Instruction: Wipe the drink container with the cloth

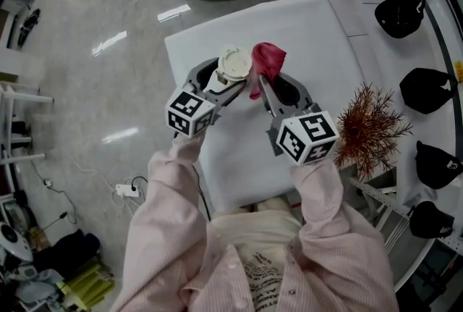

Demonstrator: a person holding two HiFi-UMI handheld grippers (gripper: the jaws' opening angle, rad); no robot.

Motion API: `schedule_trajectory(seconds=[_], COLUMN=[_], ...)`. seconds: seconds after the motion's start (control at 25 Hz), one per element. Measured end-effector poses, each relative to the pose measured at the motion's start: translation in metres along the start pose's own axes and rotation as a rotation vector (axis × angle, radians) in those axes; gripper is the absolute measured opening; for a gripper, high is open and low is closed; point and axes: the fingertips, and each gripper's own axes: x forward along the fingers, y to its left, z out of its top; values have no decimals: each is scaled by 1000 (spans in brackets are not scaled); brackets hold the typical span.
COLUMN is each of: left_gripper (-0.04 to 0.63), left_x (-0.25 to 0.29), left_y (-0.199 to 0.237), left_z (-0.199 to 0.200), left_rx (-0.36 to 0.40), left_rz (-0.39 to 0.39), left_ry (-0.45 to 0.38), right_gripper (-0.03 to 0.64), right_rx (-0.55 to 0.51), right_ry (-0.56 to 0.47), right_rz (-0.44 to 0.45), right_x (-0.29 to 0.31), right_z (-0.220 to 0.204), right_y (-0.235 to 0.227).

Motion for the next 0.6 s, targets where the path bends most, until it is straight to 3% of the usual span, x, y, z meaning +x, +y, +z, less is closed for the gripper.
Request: schedule_trajectory(seconds=[0.12, 0.24, 0.44, 0.6], left_gripper=[359, 359, 359, 359], left_x=[1, 0, 0, 0], left_y=[-1, 0, 0, 1], left_z=[2, 5, 5, 6], left_rx=[-9, -16, -17, -21], left_rz=[1, 4, 3, 5], left_ry=[-10, -19, -22, -30], right_gripper=[37, 37, 37, 37], right_rx=[345, 583, 775, 852], right_ry=[-138, -201, -274, -316], right_rz=[-110, -175, -155, -119], right_x=[-5, -4, 6, 15], right_z=[-11, -33, -48, -50], right_y=[-21, -30, -26, -25])
